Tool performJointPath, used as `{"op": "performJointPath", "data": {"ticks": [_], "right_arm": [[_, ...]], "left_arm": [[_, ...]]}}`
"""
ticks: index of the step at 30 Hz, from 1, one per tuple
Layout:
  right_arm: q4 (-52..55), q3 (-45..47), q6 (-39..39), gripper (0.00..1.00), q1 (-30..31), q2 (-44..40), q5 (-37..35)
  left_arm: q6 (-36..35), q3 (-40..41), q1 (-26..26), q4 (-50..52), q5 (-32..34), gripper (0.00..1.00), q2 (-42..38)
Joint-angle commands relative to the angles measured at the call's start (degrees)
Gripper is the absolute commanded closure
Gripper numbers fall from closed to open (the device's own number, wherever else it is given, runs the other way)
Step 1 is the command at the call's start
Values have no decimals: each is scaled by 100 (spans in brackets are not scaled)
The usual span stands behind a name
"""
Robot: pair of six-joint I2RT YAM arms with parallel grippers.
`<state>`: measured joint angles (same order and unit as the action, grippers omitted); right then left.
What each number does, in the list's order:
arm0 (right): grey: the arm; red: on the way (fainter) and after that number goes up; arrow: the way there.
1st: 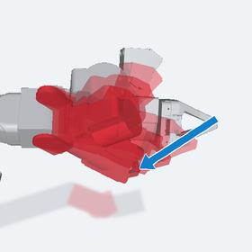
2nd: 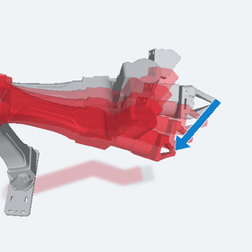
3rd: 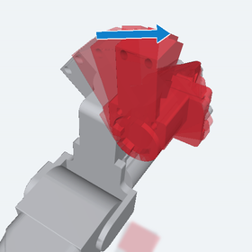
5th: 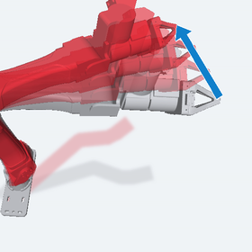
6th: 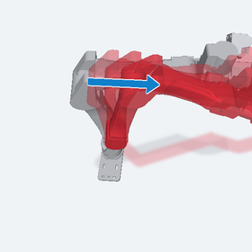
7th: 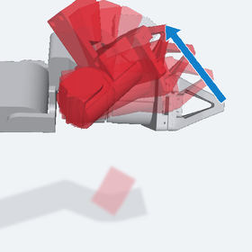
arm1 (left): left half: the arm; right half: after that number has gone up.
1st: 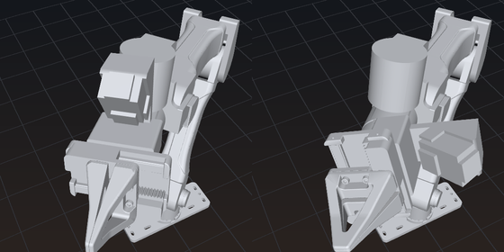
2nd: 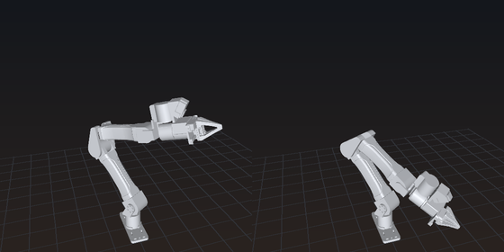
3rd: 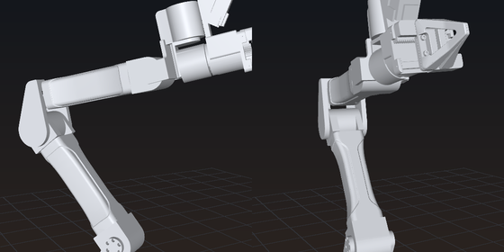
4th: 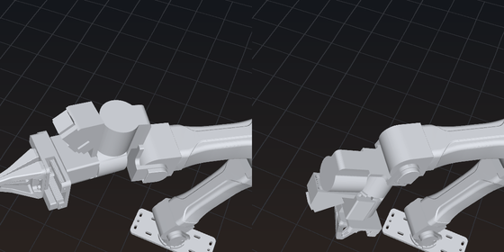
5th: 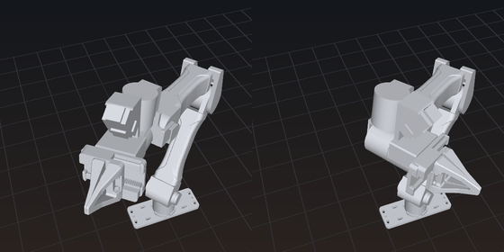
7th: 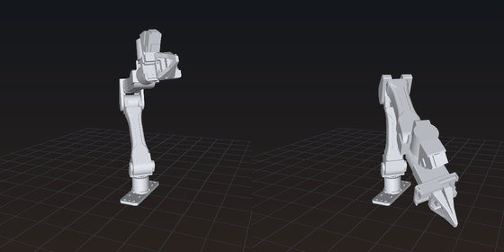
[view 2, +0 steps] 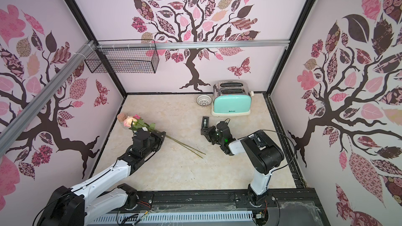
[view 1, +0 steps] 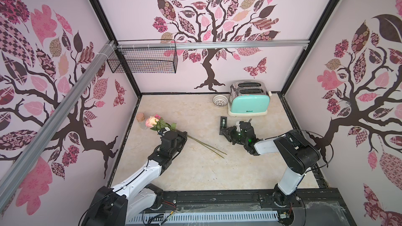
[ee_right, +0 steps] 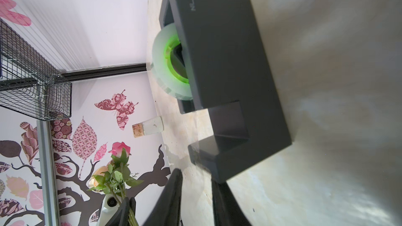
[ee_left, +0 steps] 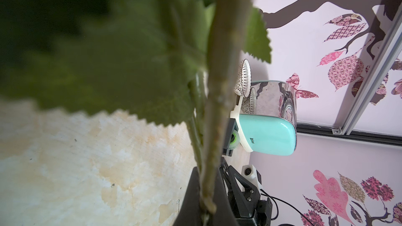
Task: Wrap bouquets with tape
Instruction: Pull the tape from the tape cutter.
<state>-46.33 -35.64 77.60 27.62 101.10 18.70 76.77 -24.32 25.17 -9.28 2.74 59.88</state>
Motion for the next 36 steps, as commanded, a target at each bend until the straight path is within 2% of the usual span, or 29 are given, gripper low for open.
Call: {"op": "performJointPath", "data": {"ticks": [1, 4, 8, 11, 24, 30, 36], "right_arm": [[-105, -145, 1, 73, -22, 153, 105], [-88, -145, 8, 76, -20, 155, 143], [-35, -119, -8, 87, -23, 147, 90], [-48, -127, -13, 100, -21, 138, 124], [976, -785, -819, 100, -71, -725, 272], [1113, -946, -910, 100, -220, -858, 430], [1582, -1087, -1121, 100, -229, -1201, 488]], "left_arm": [[-75, -280, 6, -39, 31, 100, 41], [-75, -269, 6, -39, 33, 100, 44], [-50, -278, 6, -39, 11, 100, 77], [-37, -277, 6, -39, 7, 100, 86], [105, -406, 6, -270, -97, 100, 406], [204, -489, 32, -386, -110, 100, 623], [364, -642, 296, -311, 407, 100, 796]]}}
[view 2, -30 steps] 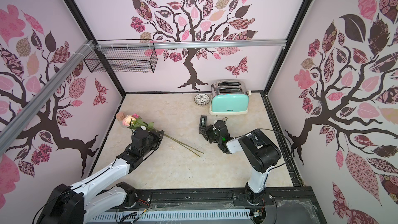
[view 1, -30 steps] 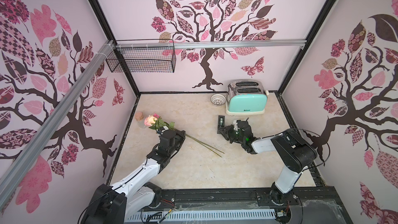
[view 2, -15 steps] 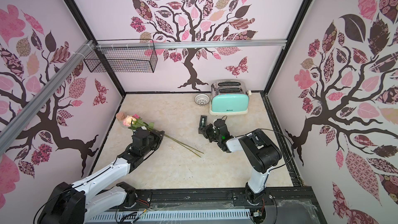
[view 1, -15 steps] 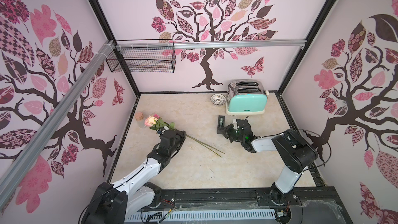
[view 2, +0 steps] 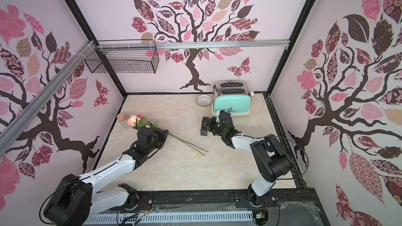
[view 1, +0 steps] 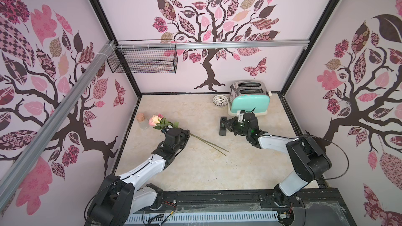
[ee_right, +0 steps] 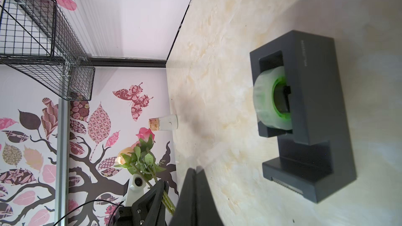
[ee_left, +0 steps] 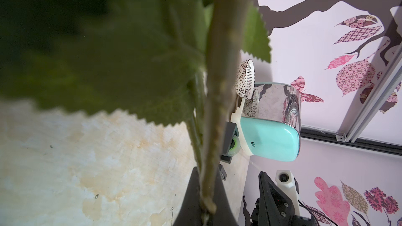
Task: Wrap bouquets with tape
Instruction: Pull the tape from the tape cutter, then stick the tape to the bouquet.
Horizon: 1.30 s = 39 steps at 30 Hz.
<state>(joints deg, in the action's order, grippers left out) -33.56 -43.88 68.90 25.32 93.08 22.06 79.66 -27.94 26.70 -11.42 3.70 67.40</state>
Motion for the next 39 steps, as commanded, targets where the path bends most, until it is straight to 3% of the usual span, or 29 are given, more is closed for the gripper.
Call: {"op": "performJointPath", "data": {"ticks": [1, 17, 32, 39], "right_arm": [[421, -287, -331, 100, -8, -469, 149], [1194, -103, -1270, 100, -35, -949, 638], [57, 604, -1678, 100, 160, -1067, 978], [-230, 743, -1792, 100, 269, -875, 959]], "left_arm": [[114, -315, 189, -69, 368, 100, 82], [1833, -799, 905, -759, 775, 100, 1512], [2879, -1460, 1271, -653, 1022, 100, 2326], [2979, -1859, 1460, -471, 1012, 100, 2619]]}}
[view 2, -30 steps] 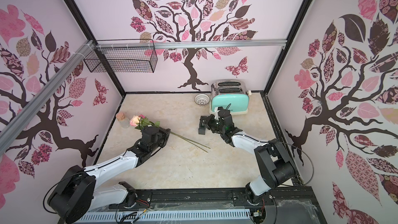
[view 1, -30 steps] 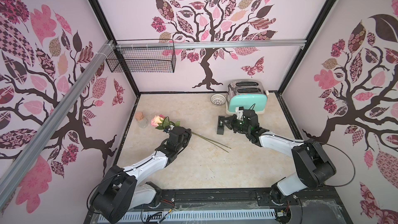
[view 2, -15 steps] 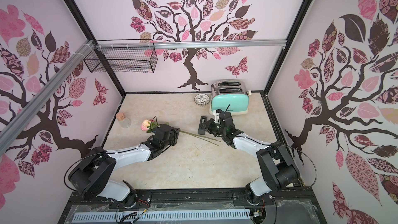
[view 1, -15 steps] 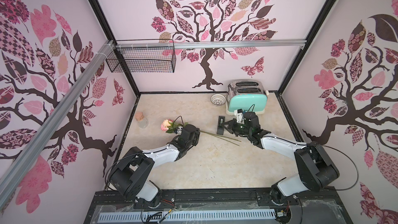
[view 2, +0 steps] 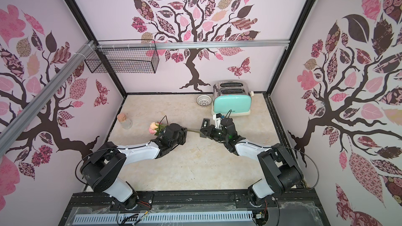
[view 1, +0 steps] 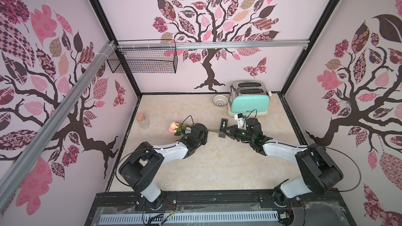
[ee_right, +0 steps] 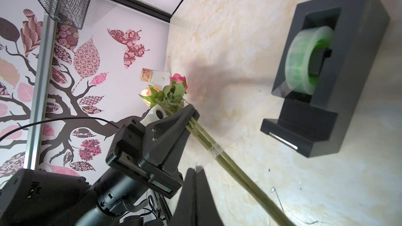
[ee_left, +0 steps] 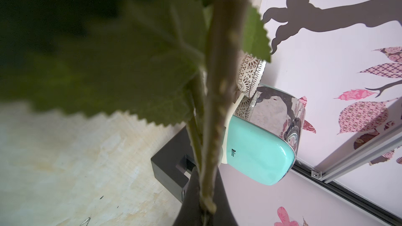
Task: Wrap bouquets with tape
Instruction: Stick the tape to the bouquet.
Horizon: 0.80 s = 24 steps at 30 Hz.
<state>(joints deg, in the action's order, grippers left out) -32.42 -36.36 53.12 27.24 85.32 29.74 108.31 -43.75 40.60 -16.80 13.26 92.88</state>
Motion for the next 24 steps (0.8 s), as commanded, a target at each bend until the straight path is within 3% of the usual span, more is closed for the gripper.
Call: {"op": "performJointPath", "data": {"ticks": [1, 12, 24], "right_arm": [[-299, -39, -276, 100, 99, -74, 213], [-70, 34, -618, 100, 229, 46, 38], [199, 94, -900, 100, 233, 134, -369]], "left_arm": [[145, -323, 79, 69, 14, 100, 111], [177, -781, 208, 64, 27, 100, 432], [226, -784, 249, 317, -78, 100, 98]]}}
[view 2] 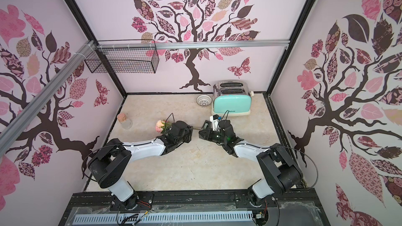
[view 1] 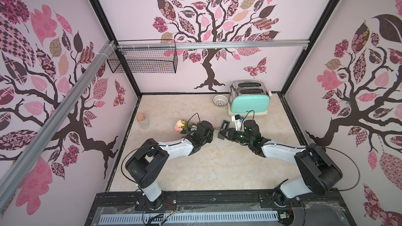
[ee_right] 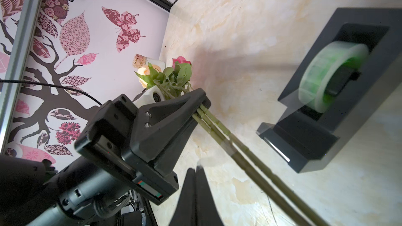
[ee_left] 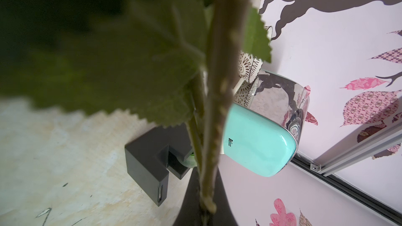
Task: Wrap bouquets with tape
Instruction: Stick the tape to the bouquet.
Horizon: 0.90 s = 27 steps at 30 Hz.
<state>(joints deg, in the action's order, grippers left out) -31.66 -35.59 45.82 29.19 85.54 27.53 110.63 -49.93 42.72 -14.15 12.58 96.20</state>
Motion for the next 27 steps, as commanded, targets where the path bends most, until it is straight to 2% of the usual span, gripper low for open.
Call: {"op": "performJointPath", "data": {"ticks": [1, 10, 17, 23, 25, 27], "right_arm": [[132, 17, -185, 100, 39, 125, -173], [532, -40, -510, 100, 43, 265, -473], [661, -44, -601, 96, 56, 290, -566], [670, -75, -575, 69, 61, 206, -377], [695, -32, -581, 64, 65, 104, -345], [767, 29, -618, 63, 69, -42, -319]], "left_arm": [[-6, -154, 35, 53, 11, 100, -266], [9, -76, 37, -53, -9, 100, -251], [-14, -43, 40, -91, 8, 100, -269], [-9, -41, 35, -113, 36, 100, -243], [-41, -41, 35, -130, 60, 100, -236], [-63, -45, 35, -132, 69, 100, -236]]}}
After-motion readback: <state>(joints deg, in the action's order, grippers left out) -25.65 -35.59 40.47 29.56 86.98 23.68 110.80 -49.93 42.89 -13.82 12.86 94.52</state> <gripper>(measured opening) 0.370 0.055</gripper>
